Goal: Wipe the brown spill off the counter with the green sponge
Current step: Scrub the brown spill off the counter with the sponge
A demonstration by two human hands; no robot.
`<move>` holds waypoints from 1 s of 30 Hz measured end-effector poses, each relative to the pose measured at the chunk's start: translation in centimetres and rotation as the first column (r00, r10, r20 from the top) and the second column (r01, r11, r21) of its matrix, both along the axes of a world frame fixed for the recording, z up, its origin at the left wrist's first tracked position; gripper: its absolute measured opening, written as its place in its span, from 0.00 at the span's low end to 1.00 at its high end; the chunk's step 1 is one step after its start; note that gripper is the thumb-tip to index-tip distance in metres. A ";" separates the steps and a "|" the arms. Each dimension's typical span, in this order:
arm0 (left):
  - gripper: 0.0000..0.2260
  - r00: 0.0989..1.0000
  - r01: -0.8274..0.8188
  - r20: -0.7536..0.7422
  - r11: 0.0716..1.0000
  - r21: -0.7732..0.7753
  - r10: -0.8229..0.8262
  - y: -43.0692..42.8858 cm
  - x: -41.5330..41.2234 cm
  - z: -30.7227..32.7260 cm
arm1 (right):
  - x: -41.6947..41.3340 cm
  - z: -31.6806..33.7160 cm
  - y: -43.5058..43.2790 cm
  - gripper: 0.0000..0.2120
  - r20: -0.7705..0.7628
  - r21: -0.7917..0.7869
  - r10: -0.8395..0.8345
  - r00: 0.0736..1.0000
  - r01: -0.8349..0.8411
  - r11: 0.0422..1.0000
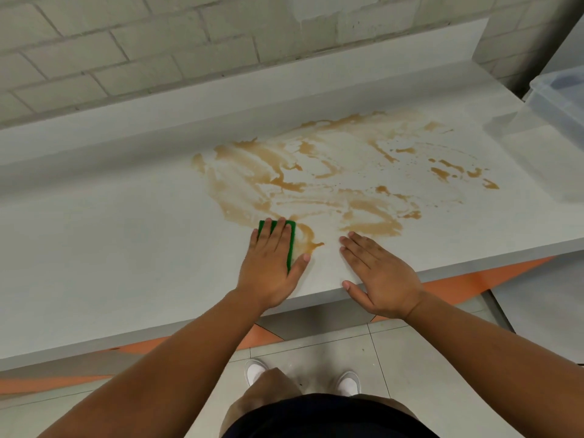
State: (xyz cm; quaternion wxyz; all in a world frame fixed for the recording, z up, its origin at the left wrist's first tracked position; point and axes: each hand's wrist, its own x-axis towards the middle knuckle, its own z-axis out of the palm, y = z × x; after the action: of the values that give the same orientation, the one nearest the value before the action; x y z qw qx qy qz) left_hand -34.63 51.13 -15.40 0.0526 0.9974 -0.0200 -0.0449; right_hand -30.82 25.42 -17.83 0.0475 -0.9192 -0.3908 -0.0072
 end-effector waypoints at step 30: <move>0.22 0.880 -0.341 0.128 0.797 -0.499 0.457 7.3 -0.9 2.3 | 1.0 3.0 11.9 0.28 -0.275 0.204 -0.130 0.952 0.190 0.960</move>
State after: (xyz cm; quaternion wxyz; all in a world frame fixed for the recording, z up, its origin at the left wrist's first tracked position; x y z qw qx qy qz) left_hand -35.57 58.44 -13.07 0.2940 0.9347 0.1757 0.0950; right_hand -29.85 37.31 -14.87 0.2026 -0.9295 -0.3014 0.0645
